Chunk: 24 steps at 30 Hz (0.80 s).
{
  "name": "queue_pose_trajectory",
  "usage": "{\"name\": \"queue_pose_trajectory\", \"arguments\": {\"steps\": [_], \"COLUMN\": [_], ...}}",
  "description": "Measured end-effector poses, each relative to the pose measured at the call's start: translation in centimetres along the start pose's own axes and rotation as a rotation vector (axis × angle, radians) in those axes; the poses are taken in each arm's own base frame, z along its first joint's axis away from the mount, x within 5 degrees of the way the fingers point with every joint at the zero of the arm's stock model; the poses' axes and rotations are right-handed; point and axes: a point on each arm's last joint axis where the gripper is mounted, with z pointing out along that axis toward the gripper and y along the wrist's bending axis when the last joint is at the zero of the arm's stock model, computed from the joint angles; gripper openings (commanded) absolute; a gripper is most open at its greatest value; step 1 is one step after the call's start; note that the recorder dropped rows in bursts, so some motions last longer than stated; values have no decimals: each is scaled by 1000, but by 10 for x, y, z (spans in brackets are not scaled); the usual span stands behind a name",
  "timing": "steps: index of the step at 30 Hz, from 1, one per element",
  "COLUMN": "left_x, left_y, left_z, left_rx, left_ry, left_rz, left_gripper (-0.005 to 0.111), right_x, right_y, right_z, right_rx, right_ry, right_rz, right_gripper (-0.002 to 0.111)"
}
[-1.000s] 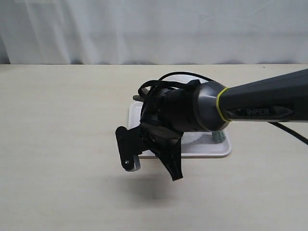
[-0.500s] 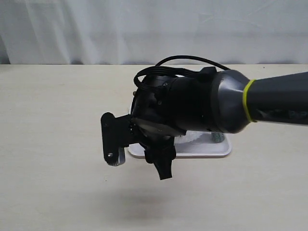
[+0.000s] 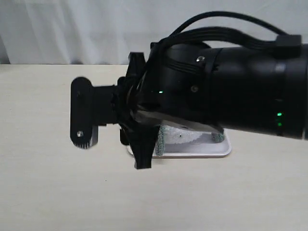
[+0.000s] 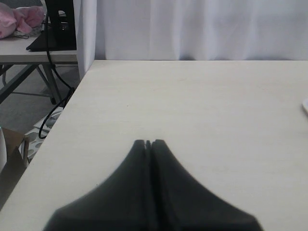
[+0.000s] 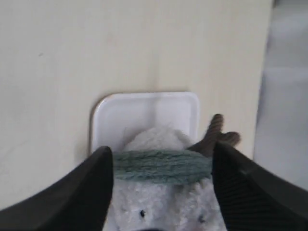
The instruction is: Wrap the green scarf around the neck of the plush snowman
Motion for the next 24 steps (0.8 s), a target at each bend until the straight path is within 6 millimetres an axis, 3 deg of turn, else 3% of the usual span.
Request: {"name": "queue_pose_trajectory", "arguments": {"steps": [3, 4, 10, 17, 20, 24], "left_x": [0, 0, 0, 0, 0, 0], "left_y": [0, 0, 0, 0, 0, 0], "left_z": [0, 0, 0, 0, 0, 0], "left_rx": [0, 0, 0, 0, 0, 0], "left_ry": [0, 0, 0, 0, 0, 0], "left_rz": [0, 0, 0, 0, 0, 0], "left_gripper": [0, 0, 0, 0, 0, 0], "right_x": [2, 3, 23, 68, 80, 78], "right_y": [-15, -19, -54, -100, -108, -104], "right_z": [-9, -12, -11, -4, 10, 38], "right_rx": [132, 180, 254, 71, -53, -145], "right_ry": [-21, -25, -36, -39, 13, 75], "right_rz": [146, 201, 530, 956, 1011, 998], "right_gripper": [11, 4, 4, 4, 4, 4]}}
